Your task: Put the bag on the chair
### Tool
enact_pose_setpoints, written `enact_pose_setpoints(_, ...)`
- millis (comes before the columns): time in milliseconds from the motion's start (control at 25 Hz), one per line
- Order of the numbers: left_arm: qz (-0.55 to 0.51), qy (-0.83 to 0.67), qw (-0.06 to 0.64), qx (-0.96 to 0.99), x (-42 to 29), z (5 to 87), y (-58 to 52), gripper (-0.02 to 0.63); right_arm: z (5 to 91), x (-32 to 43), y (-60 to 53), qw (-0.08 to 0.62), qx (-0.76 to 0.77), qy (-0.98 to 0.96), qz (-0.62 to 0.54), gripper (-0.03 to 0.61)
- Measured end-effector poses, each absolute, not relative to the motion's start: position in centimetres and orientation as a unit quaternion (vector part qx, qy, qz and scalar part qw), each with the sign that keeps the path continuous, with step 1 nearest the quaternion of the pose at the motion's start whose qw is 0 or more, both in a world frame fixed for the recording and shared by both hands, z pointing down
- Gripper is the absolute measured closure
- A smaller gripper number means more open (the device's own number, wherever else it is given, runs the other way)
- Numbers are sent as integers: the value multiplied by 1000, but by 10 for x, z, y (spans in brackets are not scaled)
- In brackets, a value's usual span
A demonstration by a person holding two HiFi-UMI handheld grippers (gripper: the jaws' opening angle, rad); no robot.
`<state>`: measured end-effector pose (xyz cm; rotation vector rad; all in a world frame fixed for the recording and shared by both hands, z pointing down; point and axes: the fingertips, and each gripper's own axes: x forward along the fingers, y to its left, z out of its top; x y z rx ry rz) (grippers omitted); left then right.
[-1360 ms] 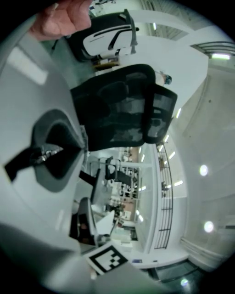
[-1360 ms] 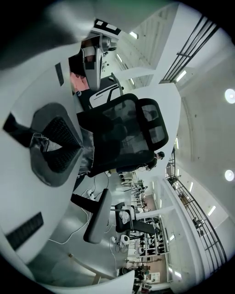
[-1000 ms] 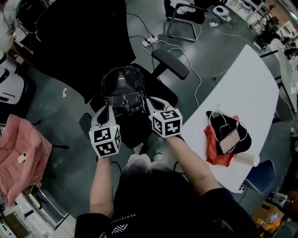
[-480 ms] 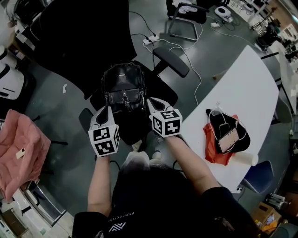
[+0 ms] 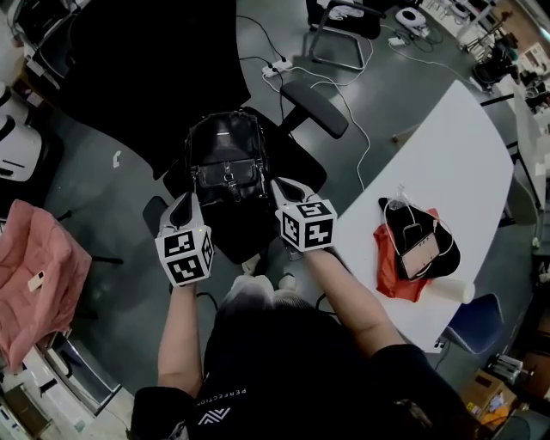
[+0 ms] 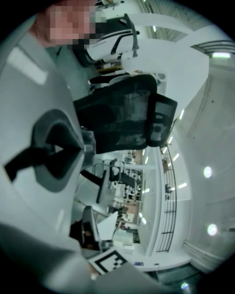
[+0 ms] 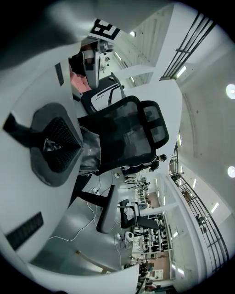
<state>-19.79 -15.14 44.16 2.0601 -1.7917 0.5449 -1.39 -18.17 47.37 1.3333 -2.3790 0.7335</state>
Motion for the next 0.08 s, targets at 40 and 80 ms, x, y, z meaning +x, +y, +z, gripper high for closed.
enact_pose_setpoints(40, 193, -634, 177, 728, -199, 441, -152, 606, 474, -14, -182, 158, 466, -832, 257, 580)
enact_pose_setpoints(80, 193, -634, 176, 728, -200, 441, -154, 606, 474, -15, -182, 157, 467, -831, 258, 580)
